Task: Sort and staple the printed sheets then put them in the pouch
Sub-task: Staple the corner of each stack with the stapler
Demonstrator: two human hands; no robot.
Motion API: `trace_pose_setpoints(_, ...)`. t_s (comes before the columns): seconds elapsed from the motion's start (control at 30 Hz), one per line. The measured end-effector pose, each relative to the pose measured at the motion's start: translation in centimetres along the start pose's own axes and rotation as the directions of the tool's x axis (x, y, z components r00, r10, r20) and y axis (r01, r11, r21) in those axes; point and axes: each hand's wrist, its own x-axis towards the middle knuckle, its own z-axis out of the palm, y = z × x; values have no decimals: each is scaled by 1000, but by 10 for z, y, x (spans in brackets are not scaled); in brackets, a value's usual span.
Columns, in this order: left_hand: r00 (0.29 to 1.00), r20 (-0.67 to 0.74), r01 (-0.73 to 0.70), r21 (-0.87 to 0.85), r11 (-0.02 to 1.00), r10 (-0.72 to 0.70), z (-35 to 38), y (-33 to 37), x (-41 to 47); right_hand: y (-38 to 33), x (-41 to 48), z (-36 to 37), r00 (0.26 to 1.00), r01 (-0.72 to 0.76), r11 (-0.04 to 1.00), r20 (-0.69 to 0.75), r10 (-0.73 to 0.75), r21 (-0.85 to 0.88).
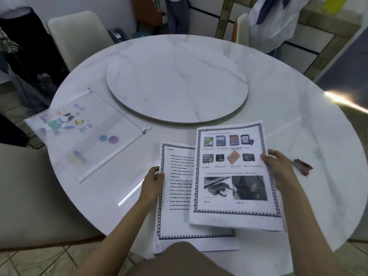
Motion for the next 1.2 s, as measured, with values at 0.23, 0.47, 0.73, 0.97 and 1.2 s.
trace_pose_setpoints(0.23, 1000, 15, -23, 125, 992, 21, 2, -1, 0, 61, -38, 66, 990, 36, 986, 140, -14, -160)
trace_pose_setpoints(0.47, 996, 19, -89, 153, 984, 87, 5, 0, 0, 68, -49, 91, 986, 139, 957, 122, -111, -254)
trace_pose_setpoints(0.73, 949, 55, -314, 40, 949, 312, 3, 19, -5, 62, -38, 75, 993, 61, 989, 108, -47, -133)
trace_pose_setpoints(0.97, 849, -16, -529, 4, 849, 529, 11, 93, -10, 3, -41, 68, 922, 305, 944, 211, -325, 124)
trace_pose_setpoints(1.2, 782, -134, -623, -110, 775, 609, 24, 128, -31, -29, -58, 66, 851, 473, 828, 87, -518, 301)
